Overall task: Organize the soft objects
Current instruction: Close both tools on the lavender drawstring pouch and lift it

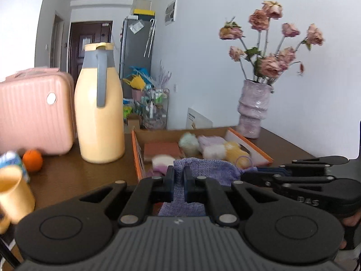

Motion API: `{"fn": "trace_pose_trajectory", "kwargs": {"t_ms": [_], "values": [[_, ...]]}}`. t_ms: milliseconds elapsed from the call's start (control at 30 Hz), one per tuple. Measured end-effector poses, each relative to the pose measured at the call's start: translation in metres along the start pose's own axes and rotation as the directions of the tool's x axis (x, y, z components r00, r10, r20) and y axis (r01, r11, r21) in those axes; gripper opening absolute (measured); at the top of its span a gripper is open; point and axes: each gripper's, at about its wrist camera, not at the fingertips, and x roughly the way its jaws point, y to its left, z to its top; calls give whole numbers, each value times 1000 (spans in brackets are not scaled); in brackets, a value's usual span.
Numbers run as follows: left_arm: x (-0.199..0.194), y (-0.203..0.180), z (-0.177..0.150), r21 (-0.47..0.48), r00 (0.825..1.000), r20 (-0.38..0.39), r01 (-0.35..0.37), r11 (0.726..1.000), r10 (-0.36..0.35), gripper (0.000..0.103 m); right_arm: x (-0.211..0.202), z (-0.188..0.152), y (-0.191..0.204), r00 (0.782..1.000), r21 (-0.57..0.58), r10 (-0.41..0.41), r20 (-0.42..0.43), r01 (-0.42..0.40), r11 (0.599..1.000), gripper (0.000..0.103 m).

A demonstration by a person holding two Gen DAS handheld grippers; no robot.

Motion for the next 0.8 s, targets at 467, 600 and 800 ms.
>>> {"fn": "trace_pose_trajectory", "kwargs": {"t_ms": [467, 600, 800], "values": [[-83, -43, -94, -243, 946, -265, 121, 962, -186, 10, -84, -84, -3, 956, 202, 83, -280, -26, 979, 14], [-57, -44, -102, -217, 957, -279, 23, 976, -85, 21, -69, -98, -12, 967, 244, 34, -252, 29, 969, 20], [-71, -35, -113, -200, 972, -230, -1, 980, -46, 54, -87, -114, -10, 985, 273, 39, -167, 9, 962, 32]]}}
